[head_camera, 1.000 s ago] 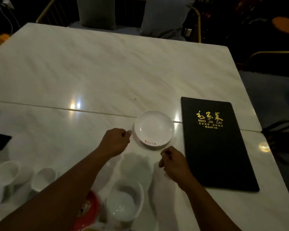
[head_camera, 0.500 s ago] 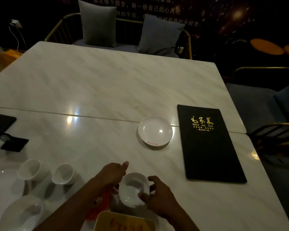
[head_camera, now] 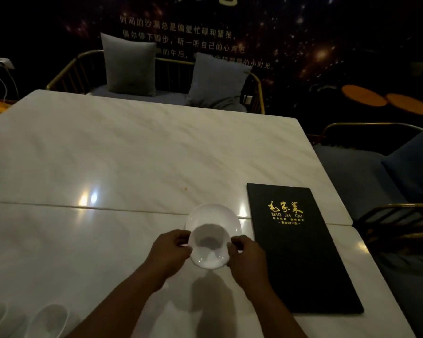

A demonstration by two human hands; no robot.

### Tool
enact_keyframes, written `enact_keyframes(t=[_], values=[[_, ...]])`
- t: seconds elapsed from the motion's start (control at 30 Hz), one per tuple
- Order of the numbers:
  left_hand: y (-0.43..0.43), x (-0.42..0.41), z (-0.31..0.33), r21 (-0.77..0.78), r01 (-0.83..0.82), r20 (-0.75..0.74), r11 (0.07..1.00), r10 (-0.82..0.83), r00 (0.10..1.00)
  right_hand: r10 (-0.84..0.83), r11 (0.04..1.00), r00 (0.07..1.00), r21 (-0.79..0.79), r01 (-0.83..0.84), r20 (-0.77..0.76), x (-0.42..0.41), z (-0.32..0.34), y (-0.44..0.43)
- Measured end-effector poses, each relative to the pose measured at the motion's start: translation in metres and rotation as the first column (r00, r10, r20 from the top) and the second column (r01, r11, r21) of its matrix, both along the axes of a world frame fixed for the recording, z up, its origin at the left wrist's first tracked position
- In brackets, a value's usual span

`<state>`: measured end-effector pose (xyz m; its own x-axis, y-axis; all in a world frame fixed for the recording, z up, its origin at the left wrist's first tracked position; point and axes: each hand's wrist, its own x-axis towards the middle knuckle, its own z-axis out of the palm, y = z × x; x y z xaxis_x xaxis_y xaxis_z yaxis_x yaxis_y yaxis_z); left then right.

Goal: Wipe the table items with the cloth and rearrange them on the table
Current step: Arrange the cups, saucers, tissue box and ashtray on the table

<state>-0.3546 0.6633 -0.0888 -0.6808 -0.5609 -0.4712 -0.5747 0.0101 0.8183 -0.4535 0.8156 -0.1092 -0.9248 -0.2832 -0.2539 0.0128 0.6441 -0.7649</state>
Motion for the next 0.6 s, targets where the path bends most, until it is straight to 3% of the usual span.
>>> enact_keyframes(t=[0.23, 0.6], values=[[-0.024, -0.06, -0.021, -0.026, -0.028, -0.021, 0.999, 0.028, 0.999, -0.042, 0.999, 0.999, -0.015, 0.042, 0.017, -0.059, -0.027, -0.028], [-0.028, -0.081, -0.041, 0.019, -0.026, 0.002, 0.999, 0.026, 1.0, -0.105, 0.994, 0.994, 0.028, 0.104, 0.037, -0.076, -0.051, -0.03]])
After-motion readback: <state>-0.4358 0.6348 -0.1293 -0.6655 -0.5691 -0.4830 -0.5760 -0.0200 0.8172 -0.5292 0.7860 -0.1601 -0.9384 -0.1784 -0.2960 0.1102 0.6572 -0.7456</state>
